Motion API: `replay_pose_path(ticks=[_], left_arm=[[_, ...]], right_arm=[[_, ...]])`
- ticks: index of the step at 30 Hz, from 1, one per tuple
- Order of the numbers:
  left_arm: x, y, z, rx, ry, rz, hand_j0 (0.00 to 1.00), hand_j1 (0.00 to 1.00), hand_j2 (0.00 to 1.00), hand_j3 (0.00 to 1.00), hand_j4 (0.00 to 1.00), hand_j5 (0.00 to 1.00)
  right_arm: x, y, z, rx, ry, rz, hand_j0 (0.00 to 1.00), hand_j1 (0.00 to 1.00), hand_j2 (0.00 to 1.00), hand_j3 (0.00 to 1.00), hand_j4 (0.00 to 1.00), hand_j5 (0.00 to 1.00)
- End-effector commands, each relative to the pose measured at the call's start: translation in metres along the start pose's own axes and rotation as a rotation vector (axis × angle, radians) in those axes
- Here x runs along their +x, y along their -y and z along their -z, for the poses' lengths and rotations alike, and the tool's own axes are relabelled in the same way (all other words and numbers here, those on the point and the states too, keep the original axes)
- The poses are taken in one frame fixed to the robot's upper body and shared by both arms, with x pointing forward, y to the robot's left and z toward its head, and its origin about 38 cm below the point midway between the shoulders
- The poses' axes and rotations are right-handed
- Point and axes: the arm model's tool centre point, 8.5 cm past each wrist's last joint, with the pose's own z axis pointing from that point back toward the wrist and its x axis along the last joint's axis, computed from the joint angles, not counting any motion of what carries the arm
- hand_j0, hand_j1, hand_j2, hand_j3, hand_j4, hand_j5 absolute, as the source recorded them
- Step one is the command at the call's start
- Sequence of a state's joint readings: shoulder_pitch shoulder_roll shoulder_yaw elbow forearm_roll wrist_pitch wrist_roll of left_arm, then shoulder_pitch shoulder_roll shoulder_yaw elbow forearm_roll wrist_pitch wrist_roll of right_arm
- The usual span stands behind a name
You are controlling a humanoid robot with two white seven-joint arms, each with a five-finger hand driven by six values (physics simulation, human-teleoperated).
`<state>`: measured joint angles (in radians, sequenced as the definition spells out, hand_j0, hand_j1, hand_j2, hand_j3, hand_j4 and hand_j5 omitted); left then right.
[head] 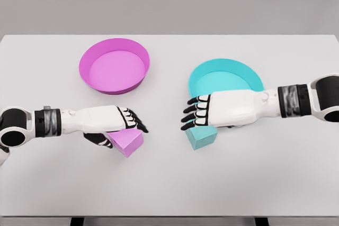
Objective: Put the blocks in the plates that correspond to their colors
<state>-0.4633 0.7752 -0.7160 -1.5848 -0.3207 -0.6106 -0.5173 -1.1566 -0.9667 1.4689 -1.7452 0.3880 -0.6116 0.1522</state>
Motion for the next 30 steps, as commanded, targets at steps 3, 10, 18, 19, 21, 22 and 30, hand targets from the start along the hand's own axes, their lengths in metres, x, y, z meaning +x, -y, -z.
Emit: replay_pose_path(ticks=[3,10,18,19,21,22,30], left_arm=[[-0.001,0.000,-0.002,-0.006,-0.004,0.003,0.70,0.70,0.70,0.70,0.70,0.70],[-0.003,-0.018,-0.007,0.010,-0.012,0.038,0.59,0.59,0.59,0.59,0.59,0.59],[-0.011,-0.058,-0.031,0.073,-0.024,0.051,0.58,0.58,0.58,0.58,0.58,0.58],[-0.012,-0.065,-0.033,0.081,-0.028,0.061,0.58,0.58,0.58,0.58,0.58,0.58],[-0.013,-0.069,-0.034,0.086,-0.032,0.069,0.58,0.58,0.58,0.58,0.58,0.58],[-0.014,-0.075,-0.034,0.096,-0.034,0.076,0.57,0.57,0.57,0.57,0.57,0.57],[-0.076,-0.086,-0.043,0.158,-0.180,-0.023,0.57,0.57,0.57,0.57,0.57,0.57]], right_arm=[[-0.006,-0.006,-0.002,0.035,-0.019,0.013,1.00,1.00,1.00,1.00,1.00,1.00],[-0.014,-0.010,0.008,0.041,-0.021,0.021,1.00,1.00,1.00,1.00,1.00,1.00],[-0.009,-0.016,0.019,0.059,0.008,0.018,1.00,1.00,1.00,1.00,1.00,1.00],[-0.008,-0.016,0.019,0.058,0.009,0.017,1.00,1.00,1.00,1.00,1.00,1.00],[-0.008,-0.017,0.019,0.069,0.010,0.019,1.00,1.00,1.00,1.00,1.00,1.00],[-0.007,-0.016,0.023,0.073,0.019,0.015,1.00,1.00,1.00,1.00,1.00,1.00],[-0.018,-0.022,0.033,0.085,0.006,0.028,1.00,1.00,1.00,1.00,1.00,1.00]])
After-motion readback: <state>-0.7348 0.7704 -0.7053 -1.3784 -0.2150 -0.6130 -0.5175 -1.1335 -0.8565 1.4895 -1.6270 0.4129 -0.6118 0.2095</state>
